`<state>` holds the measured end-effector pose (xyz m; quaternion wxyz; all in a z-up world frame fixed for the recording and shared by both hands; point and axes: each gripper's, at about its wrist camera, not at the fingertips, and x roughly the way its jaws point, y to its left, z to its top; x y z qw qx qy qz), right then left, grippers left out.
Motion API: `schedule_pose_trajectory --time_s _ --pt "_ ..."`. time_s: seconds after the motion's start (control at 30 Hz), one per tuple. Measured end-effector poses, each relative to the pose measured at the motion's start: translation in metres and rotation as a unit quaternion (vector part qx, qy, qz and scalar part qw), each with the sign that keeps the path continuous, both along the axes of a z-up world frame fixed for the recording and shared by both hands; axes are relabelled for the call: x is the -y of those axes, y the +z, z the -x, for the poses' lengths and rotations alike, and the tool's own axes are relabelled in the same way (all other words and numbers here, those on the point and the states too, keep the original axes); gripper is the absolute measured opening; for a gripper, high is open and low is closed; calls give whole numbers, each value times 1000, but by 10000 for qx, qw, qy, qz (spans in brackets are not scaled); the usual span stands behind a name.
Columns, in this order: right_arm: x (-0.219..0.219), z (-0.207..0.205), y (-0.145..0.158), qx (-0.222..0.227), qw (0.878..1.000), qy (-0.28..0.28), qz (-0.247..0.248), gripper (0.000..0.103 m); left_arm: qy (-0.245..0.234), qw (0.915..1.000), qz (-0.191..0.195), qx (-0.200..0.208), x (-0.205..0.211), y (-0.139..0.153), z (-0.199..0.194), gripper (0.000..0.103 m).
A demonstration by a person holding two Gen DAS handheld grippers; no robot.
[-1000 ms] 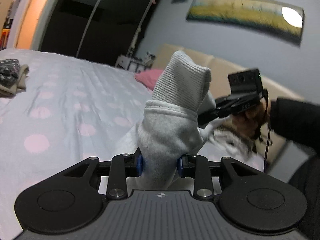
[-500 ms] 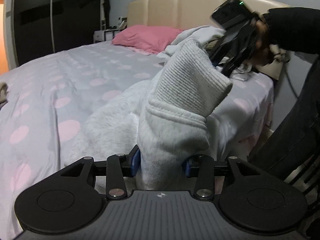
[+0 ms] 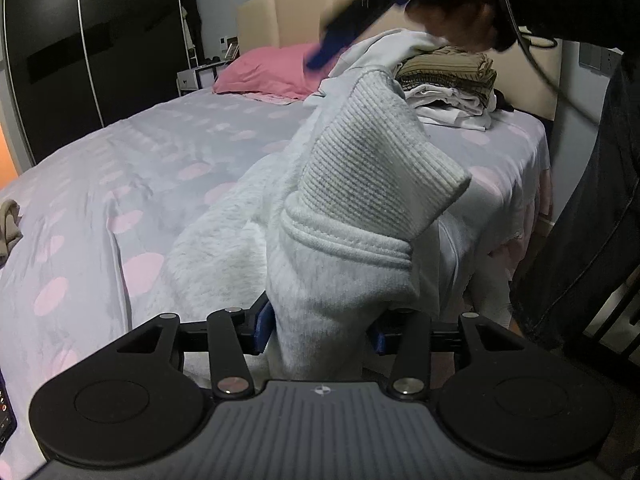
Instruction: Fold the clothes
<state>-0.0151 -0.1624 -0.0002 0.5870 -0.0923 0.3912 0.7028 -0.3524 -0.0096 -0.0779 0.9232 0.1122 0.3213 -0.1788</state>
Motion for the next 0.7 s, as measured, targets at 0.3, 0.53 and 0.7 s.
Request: schedule_pose_trajectory --time_s 0.3,0.53,0.7 --pt "-23 71 -85 1244 9601 1616 1916 56 337 9859 1320 -970 -43 29 14 45" --pt "-22 105 -91 1999 9334 2120 2095 69 822 9521 2643 -1301 -86 40 27 45" --pt "-11 56 -53 1059 9732 1139 1695 73 1705 9160 3234 -1653 -116 19 4 50"
